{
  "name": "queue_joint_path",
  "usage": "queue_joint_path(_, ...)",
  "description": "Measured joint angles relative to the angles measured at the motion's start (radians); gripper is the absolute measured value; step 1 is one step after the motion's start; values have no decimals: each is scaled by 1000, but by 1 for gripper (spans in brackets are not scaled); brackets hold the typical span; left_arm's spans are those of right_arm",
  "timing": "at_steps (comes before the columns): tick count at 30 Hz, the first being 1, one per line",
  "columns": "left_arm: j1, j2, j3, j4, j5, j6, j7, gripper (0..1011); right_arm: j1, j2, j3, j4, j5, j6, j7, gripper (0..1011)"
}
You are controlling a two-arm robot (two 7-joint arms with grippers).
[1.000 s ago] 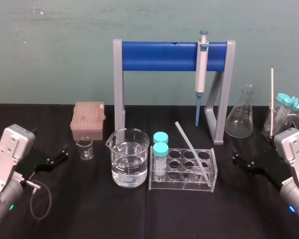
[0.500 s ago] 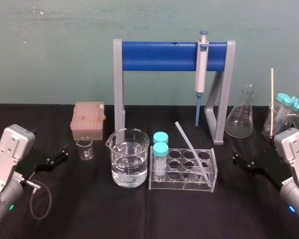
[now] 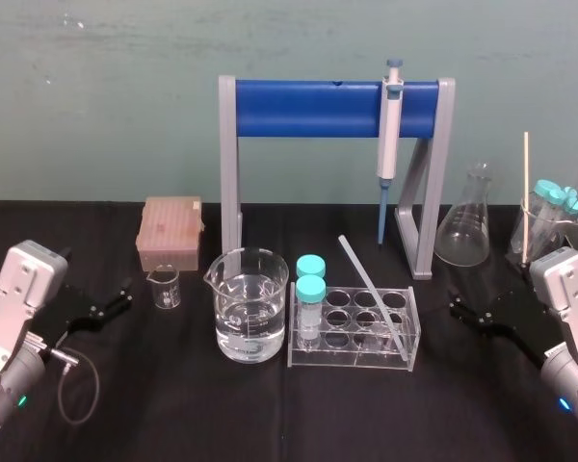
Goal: Pick up the stirring rod with one hand, then place it down.
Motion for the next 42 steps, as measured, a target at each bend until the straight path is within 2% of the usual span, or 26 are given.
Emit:
queue_joint_path(17, 0, 0, 0, 0, 0, 0, 0, 1000, 0, 0, 1, 0, -1, -2, 1, 1000)
queue_joint_path(21, 0, 0, 0, 0, 0, 0, 0, 1000, -7, 0, 12, -7, 2, -48, 36, 1000)
queue_joint_path(22, 0, 0, 0, 0, 0, 0, 0, 1000, -10, 3, 15, -13, 7, -84, 62, 1000)
queue_joint_path(24, 0, 0, 0, 0, 0, 0, 0, 1000, -11, 5, 17, -18, 14, -118, 89, 1000)
queue_joint_path(25, 0, 0, 0, 0, 0, 0, 0, 1000, -10, 7, 18, -22, 23, -153, 122, 1000)
queue_joint_path(28, 0, 0, 0, 0, 0, 0, 0, 1000, 1, 7, 15, -24, 44, -211, 192, 1000)
queue_joint_path(29, 0, 0, 0, 0, 0, 0, 0, 1000, 1, 7, 15, -24, 44, -211, 192, 1000)
queue_joint_path(34, 0, 0, 0, 0, 0, 0, 0, 1000, 50, -15, -1, 5, 76, -269, 310, 1000)
queue_joint_path(42, 0, 0, 0, 0, 0, 0, 0, 1000, 131, -64, -19, 81, 126, -273, 438, 1000)
